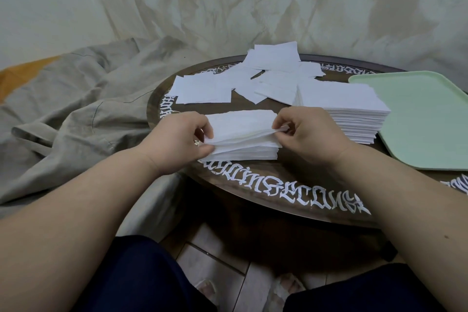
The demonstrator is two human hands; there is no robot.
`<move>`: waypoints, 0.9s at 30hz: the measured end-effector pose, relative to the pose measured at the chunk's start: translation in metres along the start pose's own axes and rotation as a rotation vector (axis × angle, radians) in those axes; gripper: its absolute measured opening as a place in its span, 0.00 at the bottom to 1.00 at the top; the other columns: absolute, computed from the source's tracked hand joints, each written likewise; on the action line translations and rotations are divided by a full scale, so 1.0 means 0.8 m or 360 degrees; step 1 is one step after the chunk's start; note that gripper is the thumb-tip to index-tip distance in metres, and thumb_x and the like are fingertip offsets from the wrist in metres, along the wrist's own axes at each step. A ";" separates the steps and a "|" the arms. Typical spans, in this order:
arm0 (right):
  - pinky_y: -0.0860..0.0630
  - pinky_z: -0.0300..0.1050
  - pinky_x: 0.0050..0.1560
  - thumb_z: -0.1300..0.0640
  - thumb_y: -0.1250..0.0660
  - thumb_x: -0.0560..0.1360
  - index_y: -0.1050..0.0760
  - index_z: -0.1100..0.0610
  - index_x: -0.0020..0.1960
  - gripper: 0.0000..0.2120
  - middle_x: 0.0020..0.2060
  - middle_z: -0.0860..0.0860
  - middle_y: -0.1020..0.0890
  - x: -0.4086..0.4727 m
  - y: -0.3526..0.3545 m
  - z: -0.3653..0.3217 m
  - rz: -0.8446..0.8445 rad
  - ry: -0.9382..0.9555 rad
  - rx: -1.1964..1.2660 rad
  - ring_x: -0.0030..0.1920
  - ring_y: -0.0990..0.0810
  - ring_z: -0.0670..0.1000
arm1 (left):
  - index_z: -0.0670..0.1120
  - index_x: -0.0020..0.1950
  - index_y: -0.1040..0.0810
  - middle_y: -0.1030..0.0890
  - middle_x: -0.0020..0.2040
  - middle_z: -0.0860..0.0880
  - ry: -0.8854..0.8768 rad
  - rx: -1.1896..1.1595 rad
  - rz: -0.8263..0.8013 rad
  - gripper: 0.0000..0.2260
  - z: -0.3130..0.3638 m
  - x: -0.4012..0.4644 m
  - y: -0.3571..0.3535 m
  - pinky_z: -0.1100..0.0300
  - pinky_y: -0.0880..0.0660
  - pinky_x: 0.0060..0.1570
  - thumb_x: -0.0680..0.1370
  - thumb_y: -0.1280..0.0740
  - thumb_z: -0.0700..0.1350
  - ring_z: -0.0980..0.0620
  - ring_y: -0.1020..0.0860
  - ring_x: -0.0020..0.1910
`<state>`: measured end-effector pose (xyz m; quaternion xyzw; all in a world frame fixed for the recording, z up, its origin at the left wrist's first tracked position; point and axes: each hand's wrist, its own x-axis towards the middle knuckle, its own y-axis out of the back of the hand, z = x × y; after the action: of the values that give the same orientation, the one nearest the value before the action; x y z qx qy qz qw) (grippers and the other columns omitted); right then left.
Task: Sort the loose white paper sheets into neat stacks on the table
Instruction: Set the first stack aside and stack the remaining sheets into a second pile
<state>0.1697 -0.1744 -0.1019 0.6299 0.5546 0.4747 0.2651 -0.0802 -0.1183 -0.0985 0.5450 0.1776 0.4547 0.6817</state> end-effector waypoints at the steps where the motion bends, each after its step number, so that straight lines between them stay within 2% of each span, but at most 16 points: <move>1: 0.25 0.44 0.48 0.56 0.32 0.74 0.22 0.52 0.47 0.02 0.39 0.44 0.23 0.000 0.000 0.001 -0.0025 -0.0005 -0.0016 0.43 0.25 0.46 | 0.48 0.43 0.22 0.20 0.43 0.53 -0.0017 0.0012 -0.0022 0.08 0.001 0.001 -0.001 0.57 0.25 0.48 0.68 0.25 0.45 0.55 0.23 0.41; 7: 0.27 0.42 0.45 0.56 0.33 0.75 0.22 0.52 0.47 0.03 0.38 0.43 0.24 0.000 -0.003 0.003 -0.0040 0.0007 -0.0048 0.43 0.25 0.45 | 0.49 0.45 0.27 0.26 0.45 0.52 -0.0118 0.0156 -0.0192 0.17 0.005 0.004 -0.004 0.61 0.33 0.43 0.65 0.22 0.49 0.53 0.27 0.42; 10: 0.27 0.43 0.46 0.55 0.33 0.75 0.22 0.52 0.47 0.03 0.39 0.43 0.23 0.001 -0.003 0.003 -0.0059 0.0000 -0.0050 0.44 0.24 0.47 | 0.50 0.44 0.29 0.27 0.46 0.51 -0.0143 0.0181 -0.0205 0.16 0.006 0.005 -0.006 0.59 0.31 0.43 0.66 0.24 0.47 0.51 0.27 0.42; 16: 0.27 0.43 0.47 0.55 0.33 0.75 0.20 0.53 0.49 0.05 0.42 0.46 0.19 0.000 -0.001 0.004 -0.0051 0.0015 -0.0024 0.46 0.22 0.48 | 0.50 0.42 0.26 0.30 0.38 0.58 -0.0117 0.0190 -0.0032 0.06 0.008 0.004 -0.004 0.60 0.35 0.40 0.70 0.30 0.43 0.53 0.28 0.38; 19: 0.31 0.41 0.43 0.50 0.31 0.74 0.20 0.53 0.49 0.08 0.35 0.40 0.25 0.000 0.001 0.002 -0.0034 -0.0001 -0.0019 0.42 0.24 0.47 | 0.50 0.43 0.23 0.29 0.39 0.58 -0.0096 0.0211 0.0096 0.03 0.008 0.007 -0.003 0.59 0.33 0.40 0.72 0.31 0.43 0.53 0.29 0.37; 21: 0.34 0.39 0.43 0.46 0.29 0.71 0.21 0.52 0.49 0.12 0.35 0.37 0.28 0.000 0.001 -0.001 -0.0063 -0.0041 0.0019 0.41 0.27 0.45 | 0.47 0.45 0.21 0.27 0.38 0.56 -0.0061 0.0186 0.0176 0.02 0.009 0.009 -0.004 0.59 0.32 0.41 0.73 0.31 0.43 0.53 0.29 0.37; 24: 0.32 0.40 0.45 0.49 0.29 0.72 0.22 0.52 0.53 0.11 0.42 0.44 0.21 0.002 -0.002 0.000 -0.0043 -0.0030 -0.0057 0.44 0.25 0.48 | 0.46 0.46 0.20 0.25 0.35 0.56 0.0025 0.0068 0.0277 0.03 0.011 0.011 -0.004 0.59 0.30 0.43 0.74 0.31 0.41 0.52 0.26 0.38; 27: 0.31 0.41 0.47 0.54 0.33 0.75 0.22 0.54 0.55 0.10 0.48 0.50 0.18 0.003 -0.005 0.005 0.0023 -0.0032 -0.0111 0.49 0.23 0.52 | 0.47 0.46 0.19 0.21 0.38 0.53 0.0081 -0.0010 0.0335 0.03 0.009 0.013 -0.006 0.60 0.29 0.44 0.75 0.32 0.41 0.51 0.23 0.39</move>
<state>0.1713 -0.1704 -0.1058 0.6291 0.5303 0.4893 0.2890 -0.0674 -0.1140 -0.0975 0.5469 0.1352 0.5378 0.6272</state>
